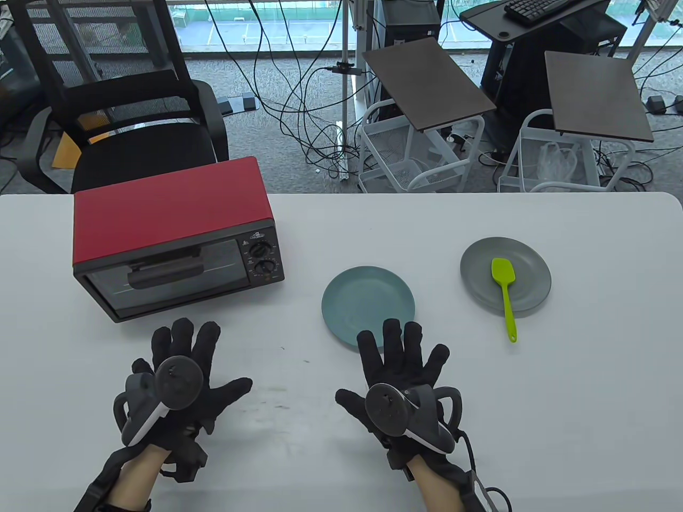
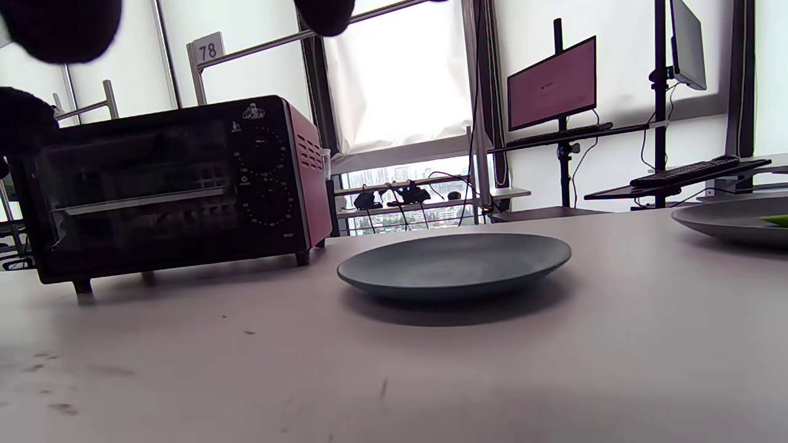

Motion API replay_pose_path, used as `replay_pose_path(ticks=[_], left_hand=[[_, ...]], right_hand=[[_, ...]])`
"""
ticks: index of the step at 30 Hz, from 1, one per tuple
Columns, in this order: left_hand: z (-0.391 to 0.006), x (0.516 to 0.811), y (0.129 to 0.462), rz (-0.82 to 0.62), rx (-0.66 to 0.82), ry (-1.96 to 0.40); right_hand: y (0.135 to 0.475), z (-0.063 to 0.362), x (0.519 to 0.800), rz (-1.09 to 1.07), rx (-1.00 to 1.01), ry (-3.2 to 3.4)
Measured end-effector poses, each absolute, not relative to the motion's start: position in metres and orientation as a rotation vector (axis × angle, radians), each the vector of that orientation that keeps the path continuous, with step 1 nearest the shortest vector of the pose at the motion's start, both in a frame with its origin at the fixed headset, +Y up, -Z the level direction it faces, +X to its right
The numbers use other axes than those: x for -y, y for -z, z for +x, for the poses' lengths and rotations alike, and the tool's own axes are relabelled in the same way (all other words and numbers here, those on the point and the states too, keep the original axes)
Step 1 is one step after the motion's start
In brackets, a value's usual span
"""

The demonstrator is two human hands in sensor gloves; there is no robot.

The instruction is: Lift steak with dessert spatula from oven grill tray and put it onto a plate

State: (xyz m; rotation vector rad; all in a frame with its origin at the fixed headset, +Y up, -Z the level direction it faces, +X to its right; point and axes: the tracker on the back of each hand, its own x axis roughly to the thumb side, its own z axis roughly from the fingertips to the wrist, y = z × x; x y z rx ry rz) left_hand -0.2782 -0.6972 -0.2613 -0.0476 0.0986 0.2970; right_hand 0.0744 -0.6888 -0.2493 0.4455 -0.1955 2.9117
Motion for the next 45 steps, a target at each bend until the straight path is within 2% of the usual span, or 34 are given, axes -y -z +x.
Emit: replay_pose_path(ticks=[3,7,16,26,33,38,45], left_hand=[[-0.293,0.694,0.269,-0.073,-0.169,-0.367],[-0.315,0.692,0.279,-0.081,-0.248,-0.579],[-0.346,0.682,0.294,0.012,-0.413,-0.893],[-0.375,0.702,0.305,0.003,-0.561,-1.162],[-0.384,0.719,0.321,-0.104,-0.543,-1.281],[-0.384,0.729,0.331,-0.102,-0.527,-1.469],[-0.382,0.729,0.348,-0.099,-0.519,-1.543]], right_hand=[[0.249,0.074,0.689,0.449,0.19,-2.908],[0.249,0.075,0.689,0.451,0.19,-2.897],[0.25,0.076,0.69,0.449,0.191,-2.882],[0.25,0.077,0.69,0.446,0.183,-2.88],[0.25,0.078,0.691,0.439,0.173,-2.881],[0.252,0.08,0.691,0.428,0.164,-2.876],[0.253,0.08,0.692,0.426,0.157,-2.872]])
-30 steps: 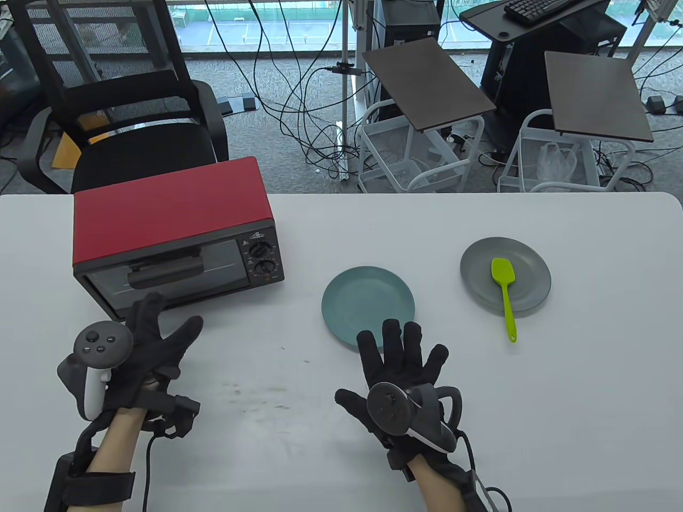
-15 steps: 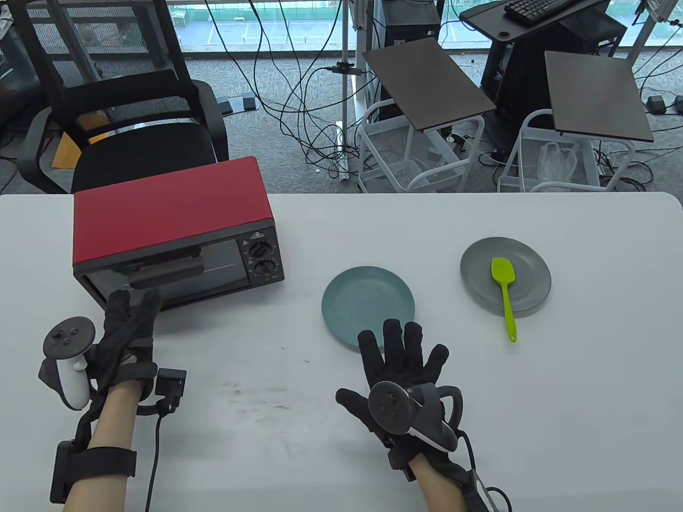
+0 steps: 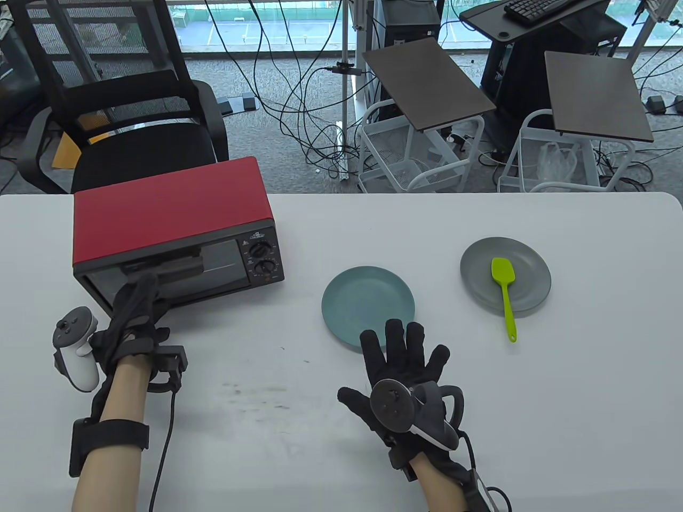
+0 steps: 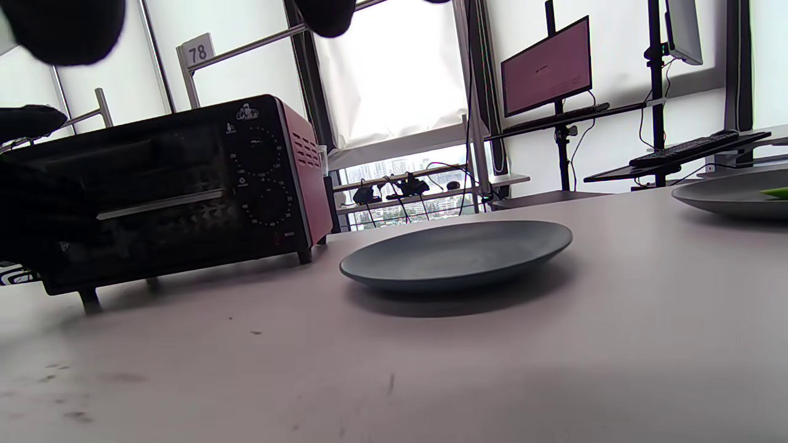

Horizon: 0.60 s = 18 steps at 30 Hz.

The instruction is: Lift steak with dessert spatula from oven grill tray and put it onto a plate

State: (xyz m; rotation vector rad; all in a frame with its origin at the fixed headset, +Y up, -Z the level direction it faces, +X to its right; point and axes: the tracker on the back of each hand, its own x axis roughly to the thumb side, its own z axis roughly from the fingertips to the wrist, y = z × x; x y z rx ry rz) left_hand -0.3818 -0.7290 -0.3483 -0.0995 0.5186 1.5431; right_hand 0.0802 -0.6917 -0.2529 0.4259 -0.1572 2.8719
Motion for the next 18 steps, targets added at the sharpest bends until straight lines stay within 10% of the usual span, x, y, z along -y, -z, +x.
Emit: replay_pose_path(ticks=[18], left_hand=[[-0.387,0.718,0.356,-0.037,-0.628,-1.538]], right_hand=[[0.256,0.086,0.692,0.389,0.155,-2.849]])
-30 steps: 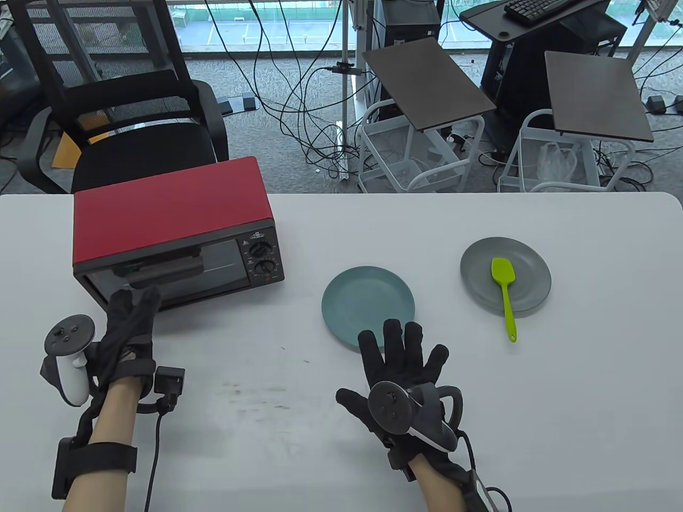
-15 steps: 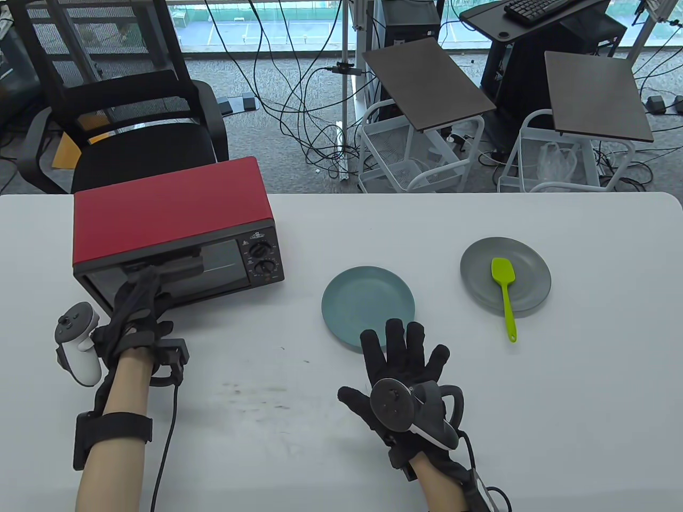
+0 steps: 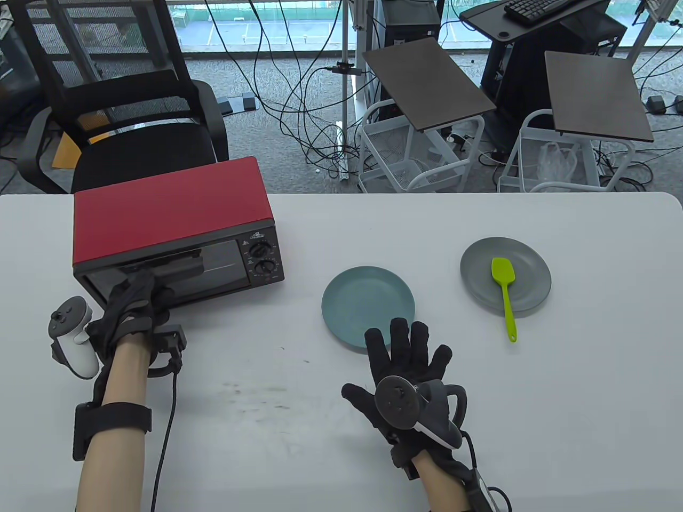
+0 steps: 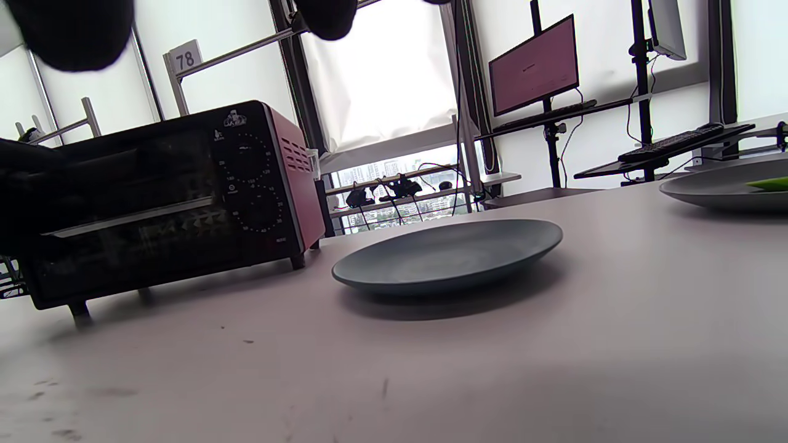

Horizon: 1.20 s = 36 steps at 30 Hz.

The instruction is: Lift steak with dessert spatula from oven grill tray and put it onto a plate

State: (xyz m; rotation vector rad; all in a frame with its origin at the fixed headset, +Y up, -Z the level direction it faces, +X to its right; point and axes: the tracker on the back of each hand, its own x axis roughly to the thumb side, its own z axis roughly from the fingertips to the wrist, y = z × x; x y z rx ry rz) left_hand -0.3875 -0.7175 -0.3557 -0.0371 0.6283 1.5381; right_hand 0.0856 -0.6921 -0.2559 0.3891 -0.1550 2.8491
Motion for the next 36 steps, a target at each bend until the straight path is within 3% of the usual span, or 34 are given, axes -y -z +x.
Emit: replay_pose_path(ticks=[11,25,36], left_hand=[[-0.381,0.724,0.332,0.072,-0.624,-1.503],[-0.375,0.735,0.305,-0.017,-0.56,-1.389],[-0.369,0.742,0.289,-0.069,-0.594,-1.3]], right_hand=[[0.254,0.084,0.692,0.392,0.162,-2.857],[0.252,0.083,0.692,0.393,0.133,-2.84],[0.251,0.081,0.692,0.41,0.126,-2.827]])
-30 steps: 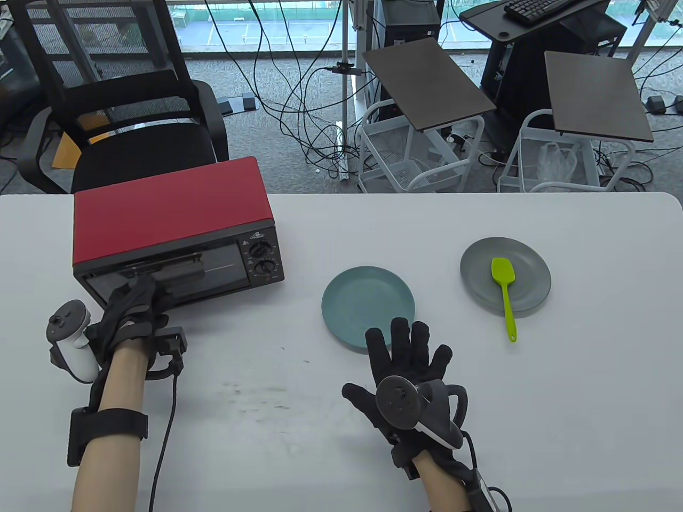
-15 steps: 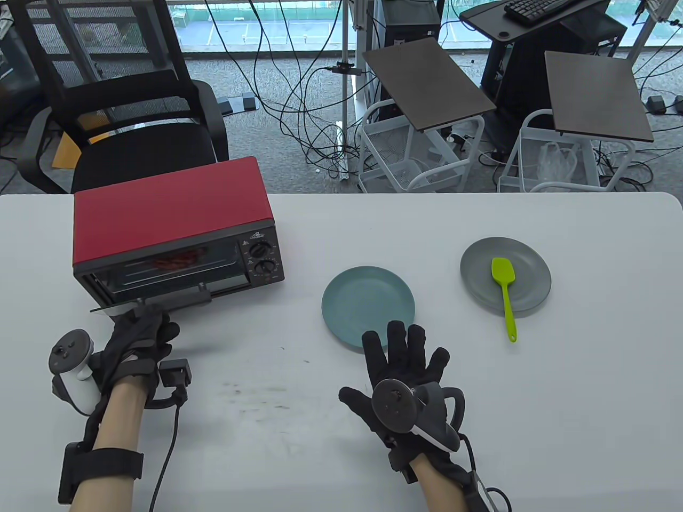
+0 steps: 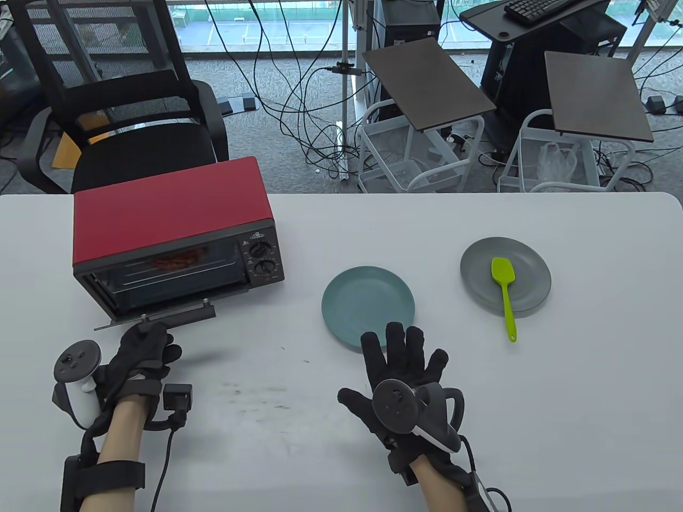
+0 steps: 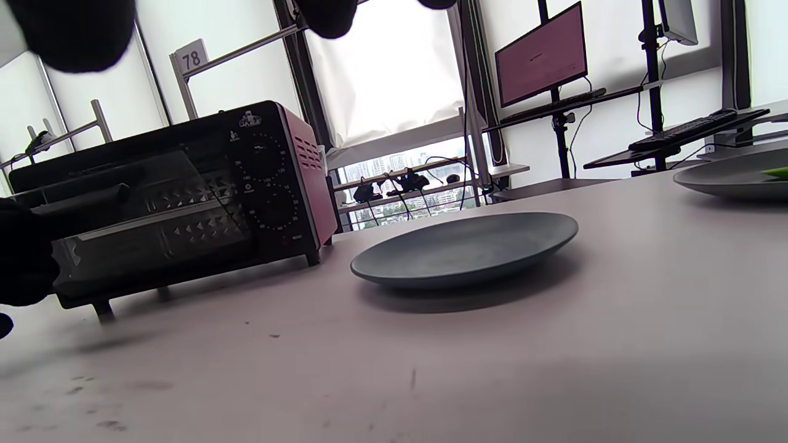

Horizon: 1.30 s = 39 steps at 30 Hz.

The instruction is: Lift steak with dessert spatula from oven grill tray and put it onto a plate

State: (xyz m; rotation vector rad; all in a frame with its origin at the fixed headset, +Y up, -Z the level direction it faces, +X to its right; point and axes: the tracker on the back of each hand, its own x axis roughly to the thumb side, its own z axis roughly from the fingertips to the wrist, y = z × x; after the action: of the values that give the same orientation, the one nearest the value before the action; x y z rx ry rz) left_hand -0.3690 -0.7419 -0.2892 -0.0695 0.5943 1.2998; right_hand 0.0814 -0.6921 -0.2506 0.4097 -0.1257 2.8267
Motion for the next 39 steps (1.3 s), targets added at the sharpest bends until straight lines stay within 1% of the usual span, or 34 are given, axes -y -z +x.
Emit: replay_pose_path(ticks=[4,9,13,22,33,39], left_hand=[[-0.368,0.746,0.284,-0.115,-0.593,-1.242],[-0.366,0.757,0.277,-0.208,-0.586,-1.16],[-0.364,0.764,0.272,-0.254,-0.62,-1.105],[-0.361,0.765,0.262,-0.287,-0.641,-0.953],[-0.361,0.767,0.248,-0.26,-0.625,-0.874],[-0.361,0.769,0.246,-0.259,-0.622,-0.852]], right_hand=[[0.25,0.081,0.692,0.41,0.127,-2.819],[0.25,0.082,0.692,0.411,0.13,-2.816],[0.25,0.082,0.692,0.41,0.134,-2.812],[0.25,0.082,0.692,0.417,0.125,-2.804],[0.249,0.082,0.691,0.433,0.117,-2.795],[0.248,0.082,0.69,0.435,0.125,-2.794]])
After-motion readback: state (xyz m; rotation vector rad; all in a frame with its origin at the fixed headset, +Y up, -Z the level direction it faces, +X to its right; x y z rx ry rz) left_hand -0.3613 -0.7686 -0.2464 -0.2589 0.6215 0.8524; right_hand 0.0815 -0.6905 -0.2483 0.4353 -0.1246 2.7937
